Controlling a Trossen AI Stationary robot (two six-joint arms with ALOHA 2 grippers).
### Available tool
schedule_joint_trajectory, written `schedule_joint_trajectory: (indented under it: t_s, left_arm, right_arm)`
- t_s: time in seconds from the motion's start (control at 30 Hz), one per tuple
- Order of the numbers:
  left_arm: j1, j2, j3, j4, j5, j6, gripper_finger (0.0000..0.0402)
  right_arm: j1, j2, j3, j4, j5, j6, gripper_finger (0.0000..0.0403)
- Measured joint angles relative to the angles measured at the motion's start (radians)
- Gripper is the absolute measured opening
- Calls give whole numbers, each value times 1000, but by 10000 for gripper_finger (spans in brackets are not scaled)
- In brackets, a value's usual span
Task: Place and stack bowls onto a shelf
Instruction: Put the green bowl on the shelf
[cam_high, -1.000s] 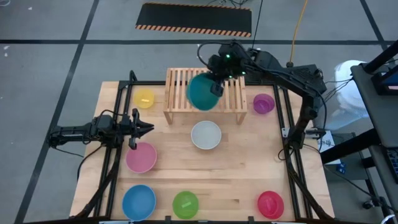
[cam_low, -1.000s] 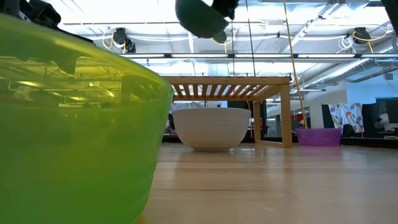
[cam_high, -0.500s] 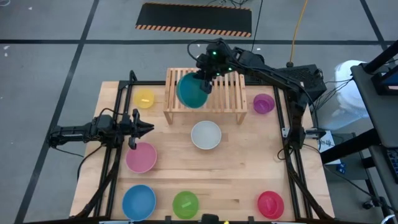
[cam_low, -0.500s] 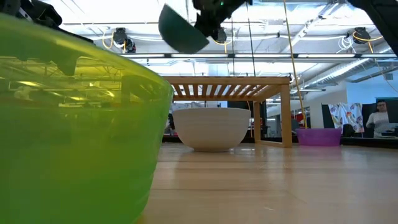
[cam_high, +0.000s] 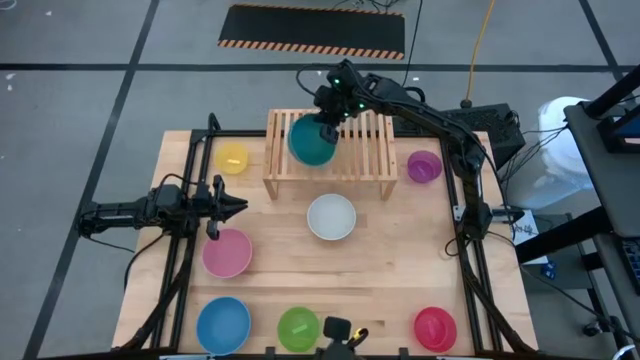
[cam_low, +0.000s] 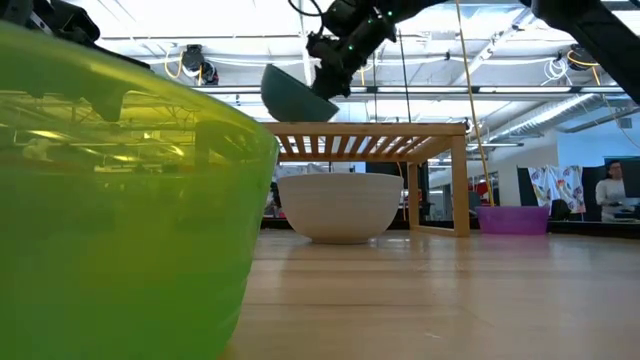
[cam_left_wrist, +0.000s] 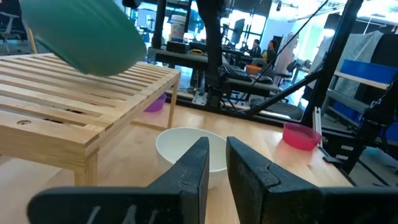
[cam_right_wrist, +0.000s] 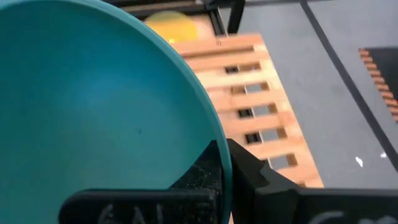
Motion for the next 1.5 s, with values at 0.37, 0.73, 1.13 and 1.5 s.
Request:
schedule_joint_trajectory:
  t_s: [0.37, 0.73, 1.13, 1.5]
  left_arm:
    - [0, 0, 0, 0, 0, -2, 60]
    - [0, 0, 0, 0, 0, -2, 60]
    - [0, 0, 0, 0, 0, -1, 60]
    - [0, 0, 0, 0, 18, -5, 60]
  right_arm:
    - [-4, -3, -4, -97, -4, -186, 0]
    - [-1, -2, -11, -72, -3, -179, 2]
    - [37, 0, -13, -44, 1, -243, 56]
    - [44, 0, -13, 89, 5, -243, 94]
